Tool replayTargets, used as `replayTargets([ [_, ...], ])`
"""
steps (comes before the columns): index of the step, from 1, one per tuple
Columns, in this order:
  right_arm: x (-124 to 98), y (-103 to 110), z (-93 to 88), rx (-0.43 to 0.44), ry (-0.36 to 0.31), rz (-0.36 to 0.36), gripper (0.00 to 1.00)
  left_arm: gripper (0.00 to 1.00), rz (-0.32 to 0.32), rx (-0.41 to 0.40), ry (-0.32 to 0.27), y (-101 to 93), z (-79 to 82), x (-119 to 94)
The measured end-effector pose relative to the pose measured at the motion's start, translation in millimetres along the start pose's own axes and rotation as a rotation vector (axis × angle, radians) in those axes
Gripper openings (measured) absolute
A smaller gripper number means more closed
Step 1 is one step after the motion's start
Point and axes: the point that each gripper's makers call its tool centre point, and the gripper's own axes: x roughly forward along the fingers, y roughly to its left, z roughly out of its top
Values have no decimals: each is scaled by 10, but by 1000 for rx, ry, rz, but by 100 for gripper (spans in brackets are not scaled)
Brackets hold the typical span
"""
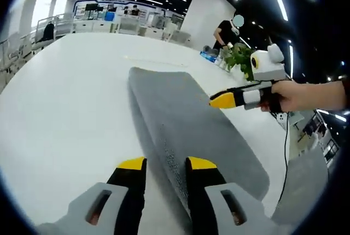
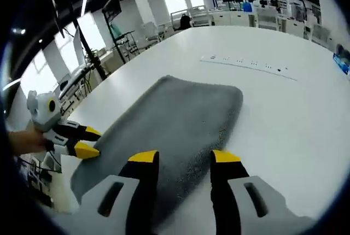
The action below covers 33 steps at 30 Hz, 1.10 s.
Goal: Fold the towel on the table until its edges align and the towel forms a compact rectangular stack.
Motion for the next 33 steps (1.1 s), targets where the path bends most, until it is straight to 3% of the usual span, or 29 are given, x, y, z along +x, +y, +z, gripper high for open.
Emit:
replayTargets([
  [11,-30,-22,-245,58,23,1,38,27,15,14,-16,29,60,167],
  [12,-33,5,-281,90,26,8,36,27,16,14,-17,25,60,178],
  [17,-12,2,-327,34,21,18,26,24,38,11,-36,51,105,211],
  [20,5,14,-326,17,-11,17,21,21,42,16,-40,59,116,234],
  [23,38,24,-334,-61,-68,18,16,16,48,14,-44,65,115,257],
  [27,34,-29,-337,21,-156,9,12,9,38,2,-18,21,115,302],
  [30,29,-19,-341,-16,-176,7,11,9,37,19,1,-9,123,324],
  [33,29,-45,-334,2,-200,15,10,9,44,31,1,-17,114,331],
])
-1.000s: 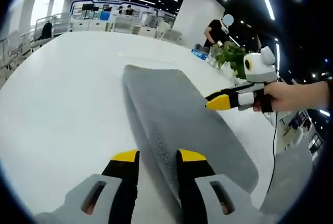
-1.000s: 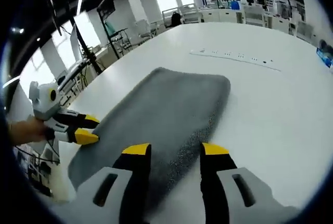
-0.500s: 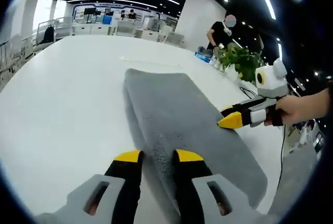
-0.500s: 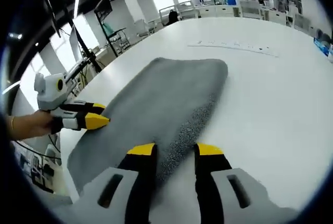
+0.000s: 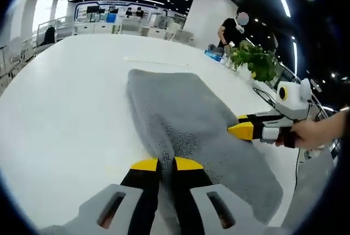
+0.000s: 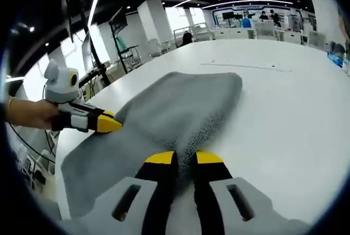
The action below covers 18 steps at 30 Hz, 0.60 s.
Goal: Fold the towel on the table until its edges align and the towel forms a compact rectangular stack.
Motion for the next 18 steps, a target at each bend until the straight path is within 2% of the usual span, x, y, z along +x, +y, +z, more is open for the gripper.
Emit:
replayTargets([
  [4,-21,1,3,25,-20,-2,9,9,1,8,-11,-8,1,9],
  [10,-121,-4,-14,14,-21,-9,9,9,-6,30,-15,-106,-3,53],
  [14,-257,-51,-46,-3,-15,-16,9,8,-24,29,-14,-245,-20,89],
  [18,-413,-186,-103,-15,-10,-45,9,8,-46,47,-13,-447,-42,149],
])
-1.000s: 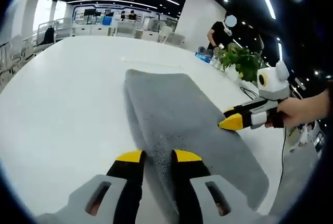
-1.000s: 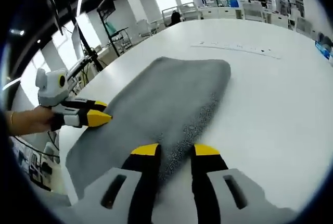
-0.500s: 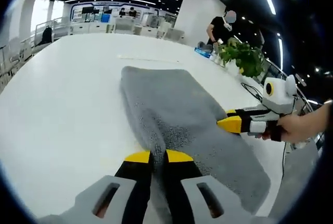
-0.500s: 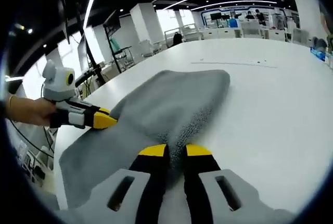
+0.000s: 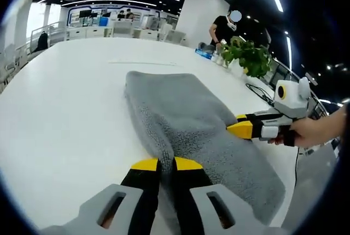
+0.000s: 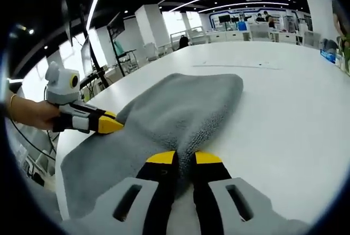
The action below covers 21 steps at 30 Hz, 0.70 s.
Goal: Fold the towel on the table until its edges align and the towel forms a compact rectangular stack.
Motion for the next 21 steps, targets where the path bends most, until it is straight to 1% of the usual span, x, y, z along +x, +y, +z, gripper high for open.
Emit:
replayTargets([
  [2,-91,-33,-12,-12,-6,-2,9,8,-12,13,4,-111,-8,31],
  [5,-211,-134,-51,-23,1,-29,10,8,-32,29,11,-242,-10,78],
  [7,-253,-175,-70,-31,0,-33,10,8,-44,40,16,-322,-8,108],
  [10,-345,-221,-113,-35,7,-48,10,8,-45,52,29,-413,-7,148],
  [13,-405,-276,-138,-53,13,-70,10,8,-47,84,43,-516,-8,201],
  [17,-482,-339,-163,-67,20,-81,10,8,-55,89,49,-603,-12,236],
  [19,-504,-369,-179,-55,17,-85,10,8,-57,58,55,-622,-18,245],
  [21,-513,-371,-187,-42,6,-92,10,8,-54,61,54,-629,-18,250],
])
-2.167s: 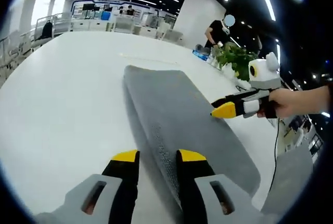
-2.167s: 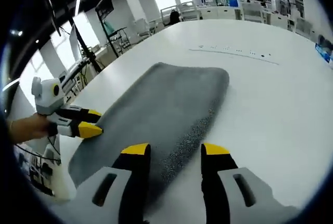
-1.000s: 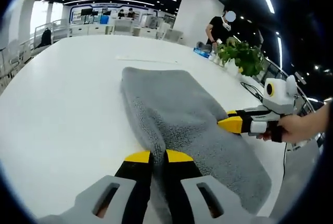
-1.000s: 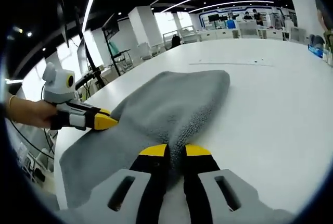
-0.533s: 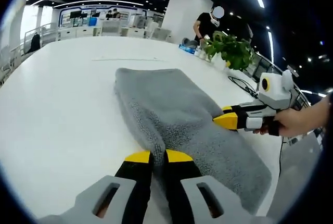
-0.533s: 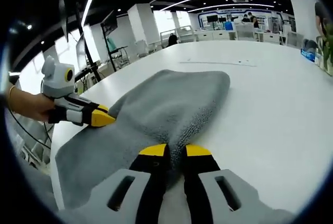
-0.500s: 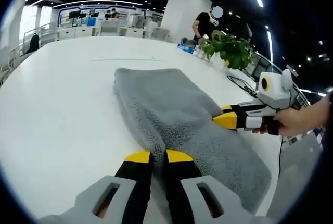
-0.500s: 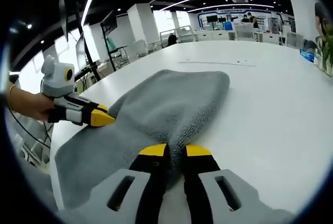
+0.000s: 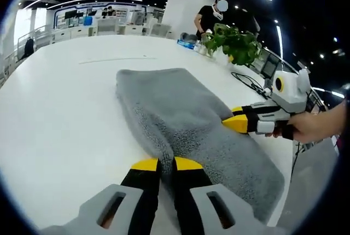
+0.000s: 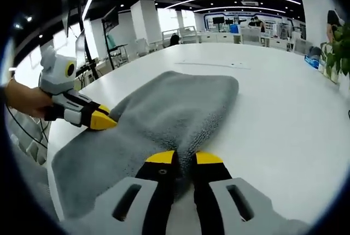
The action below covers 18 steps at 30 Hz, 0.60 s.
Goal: Fold the towel on the table until its edges align and the towel forms a compact rectangular stack.
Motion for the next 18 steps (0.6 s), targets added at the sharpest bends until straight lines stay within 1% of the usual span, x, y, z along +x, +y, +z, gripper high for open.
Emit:
replayTargets([
  [3,1,31,10,27,-12,-24,9,9,3,-4,-9,6,-3,-8],
  [9,8,17,15,49,-28,-59,9,9,14,-19,-28,5,1,-18],
  [12,2,19,21,59,-41,-63,9,9,16,-42,-40,10,-1,-21],
  [14,7,15,35,70,-29,-57,9,9,20,-59,-48,9,2,-29],
  [16,17,20,31,16,5,-33,10,9,10,-64,-43,22,8,-27],
  [18,28,18,34,2,10,-32,10,9,-4,-73,-36,24,11,-27],
])
